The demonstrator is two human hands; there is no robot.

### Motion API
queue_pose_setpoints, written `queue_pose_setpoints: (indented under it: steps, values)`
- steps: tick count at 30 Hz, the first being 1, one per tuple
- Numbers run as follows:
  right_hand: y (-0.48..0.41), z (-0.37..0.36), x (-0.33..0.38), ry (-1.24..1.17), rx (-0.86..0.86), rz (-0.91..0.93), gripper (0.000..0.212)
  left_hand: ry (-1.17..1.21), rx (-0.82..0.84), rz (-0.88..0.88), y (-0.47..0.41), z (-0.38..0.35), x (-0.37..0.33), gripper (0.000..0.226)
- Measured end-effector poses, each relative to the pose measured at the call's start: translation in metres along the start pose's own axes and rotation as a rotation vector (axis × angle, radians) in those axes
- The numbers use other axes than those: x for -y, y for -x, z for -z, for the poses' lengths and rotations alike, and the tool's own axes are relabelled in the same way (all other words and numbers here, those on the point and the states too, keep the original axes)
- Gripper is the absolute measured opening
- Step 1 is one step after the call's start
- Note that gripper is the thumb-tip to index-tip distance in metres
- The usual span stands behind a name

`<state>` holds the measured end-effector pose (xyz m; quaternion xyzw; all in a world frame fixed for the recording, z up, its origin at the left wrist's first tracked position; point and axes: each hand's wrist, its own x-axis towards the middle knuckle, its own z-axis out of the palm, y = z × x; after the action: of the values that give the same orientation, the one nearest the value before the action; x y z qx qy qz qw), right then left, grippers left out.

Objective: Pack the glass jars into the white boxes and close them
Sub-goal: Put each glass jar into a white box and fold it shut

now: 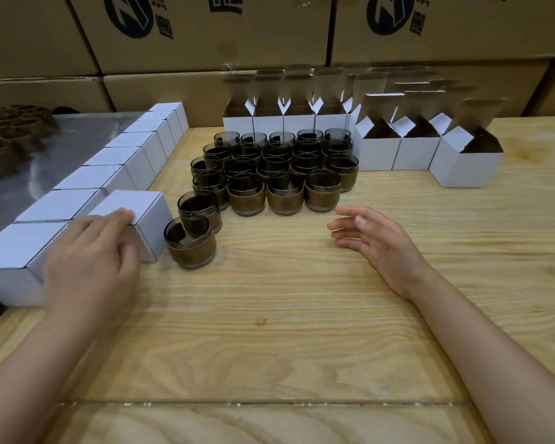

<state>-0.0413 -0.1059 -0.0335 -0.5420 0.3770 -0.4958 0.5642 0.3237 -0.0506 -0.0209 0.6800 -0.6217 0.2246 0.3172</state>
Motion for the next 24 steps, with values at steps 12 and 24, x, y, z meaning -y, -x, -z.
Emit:
queue_pose_setpoints:
  steps: [12, 24]
  values:
    - [-0.004, 0.003, -0.002, -0.054, -0.026, -0.004, 0.040, -0.039, 0.273, 0.153, -0.097, -0.070, -0.009, 0.054]
    - [-0.006, 0.005, -0.006, -0.099, -0.039, -0.007, 0.039, -0.085, 0.595, 0.068, -0.168, -0.126, 0.019, 0.073]
